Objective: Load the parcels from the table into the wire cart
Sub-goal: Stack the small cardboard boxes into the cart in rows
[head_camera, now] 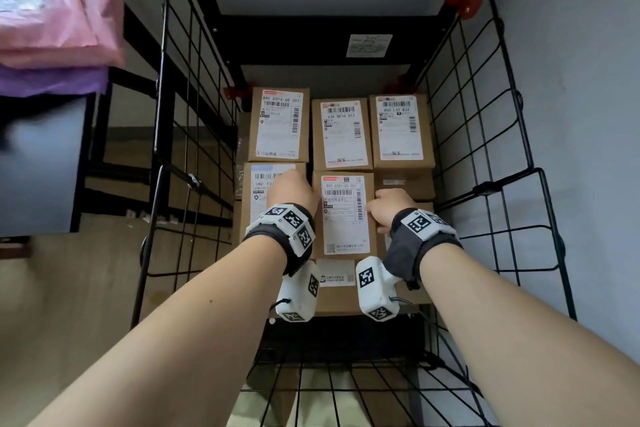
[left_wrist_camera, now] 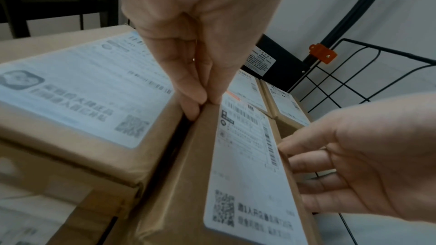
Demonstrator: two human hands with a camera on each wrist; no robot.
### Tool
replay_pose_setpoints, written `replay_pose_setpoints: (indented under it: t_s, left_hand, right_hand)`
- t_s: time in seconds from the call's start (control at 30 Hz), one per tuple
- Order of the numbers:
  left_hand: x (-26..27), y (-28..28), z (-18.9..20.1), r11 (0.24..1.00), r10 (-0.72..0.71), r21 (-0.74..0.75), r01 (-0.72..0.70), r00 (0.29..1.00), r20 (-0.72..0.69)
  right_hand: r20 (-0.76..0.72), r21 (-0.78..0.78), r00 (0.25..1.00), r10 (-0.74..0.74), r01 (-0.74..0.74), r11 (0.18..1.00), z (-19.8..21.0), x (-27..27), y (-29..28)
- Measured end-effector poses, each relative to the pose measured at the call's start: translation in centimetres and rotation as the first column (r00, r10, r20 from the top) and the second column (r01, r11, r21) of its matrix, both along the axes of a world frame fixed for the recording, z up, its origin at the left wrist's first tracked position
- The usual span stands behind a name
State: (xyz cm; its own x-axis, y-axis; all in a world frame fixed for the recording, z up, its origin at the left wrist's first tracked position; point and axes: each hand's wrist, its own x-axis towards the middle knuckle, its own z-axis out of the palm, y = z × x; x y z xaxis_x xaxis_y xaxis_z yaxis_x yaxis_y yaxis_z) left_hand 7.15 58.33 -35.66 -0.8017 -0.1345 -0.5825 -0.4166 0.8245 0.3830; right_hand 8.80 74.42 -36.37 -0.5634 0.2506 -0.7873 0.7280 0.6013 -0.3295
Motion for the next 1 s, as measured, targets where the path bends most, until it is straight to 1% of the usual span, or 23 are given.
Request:
replay_pose_setpoints:
  t_s: [0.23, 0.3, 0.37, 0.43, 0.47, 0.5, 0.57, 0.63, 0.7, 0.8, 0.9, 1.0]
  left_hand:
    - [-0.4, 0.0, 0.2, 0.999, 0.018, 0.041, -0.013, 0.994, -0.111]
    - [-0.3, -0.2, 0.6, 0.996, 0.07, 0.059, -0.062, 0.986, -0.153]
    - [-0.3, -0.7, 1.0, 0.989, 0.145, 0.011, -0.146, 0.964, -0.221]
    - [-0.4, -1.3, 1.2, 0.974, 0.172, -0.101, -0.203, 0.952, -0.254]
    - [-0.5, -1.7, 1.3, 0.964, 0.2, -0.126, -0.233, 0.951, -0.234]
    - [-0.7, -2.0, 1.3, 0.957, 0.242, -0.118, -0.266, 0.952, -0.188]
    - [-0.9, -2.6, 1.2, 0.944, 0.327, -0.035, -0.329, 0.943, -0.056]
    - [-0.9, -2.8, 0.9, 0.939, 0.342, 0.021, -0.343, 0.939, 0.036]
    - [-0.7, -2.8, 0.7, 0.948, 0.314, 0.032, -0.316, 0.948, 0.048]
    - [-0.6, -2.7, 0.5, 0.957, 0.284, 0.044, -0.287, 0.957, 0.057]
    - [-0.6, -2.8, 0.4, 0.958, 0.277, 0.052, -0.28, 0.959, 0.066]
    - [-0.6, -3.0, 0.1, 0.954, 0.289, 0.065, -0.292, 0.956, 0.046]
  right_hand:
    - [-0.052, -0.016, 0.997, -0.06, 0.06, 0.998, -0.2, -1.0, 0.2]
    - [-0.048, -0.037, 0.994, -0.095, 0.093, 0.995, -0.1, -1.2, 0.2]
    - [-0.012, -0.047, 0.993, -0.115, 0.114, 0.992, 0.1, -1.2, -0.1]
    - [0.033, -0.042, 0.995, -0.098, 0.099, 0.994, 0.2, -1.3, -0.5]
    - [0.052, -0.038, 0.995, -0.085, 0.087, 0.995, 0.4, -1.3, -0.7]
    - [0.068, -0.038, 0.995, -0.069, 0.071, 0.997, 0.5, -1.3, -0.8]
    - [0.092, -0.046, 0.995, -0.041, 0.046, 0.998, 0.4, -1.3, -1.0]
    - [0.12, -0.066, 0.991, -0.061, 0.07, 0.995, 0.1, -1.3, -1.0]
    - [0.151, -0.062, 0.985, -0.085, 0.095, 0.994, 0.2, -1.1, -1.0]
    - [0.184, -0.024, 0.981, -0.061, 0.066, 0.998, 0.6, -1.2, -0.9]
    - [0.172, -0.011, 0.982, -0.074, 0.077, 0.997, 0.9, -1.6, -0.9]
    - [0.185, 0.008, 0.981, -0.064, 0.063, 0.998, 1.4, -1.8, -1.0]
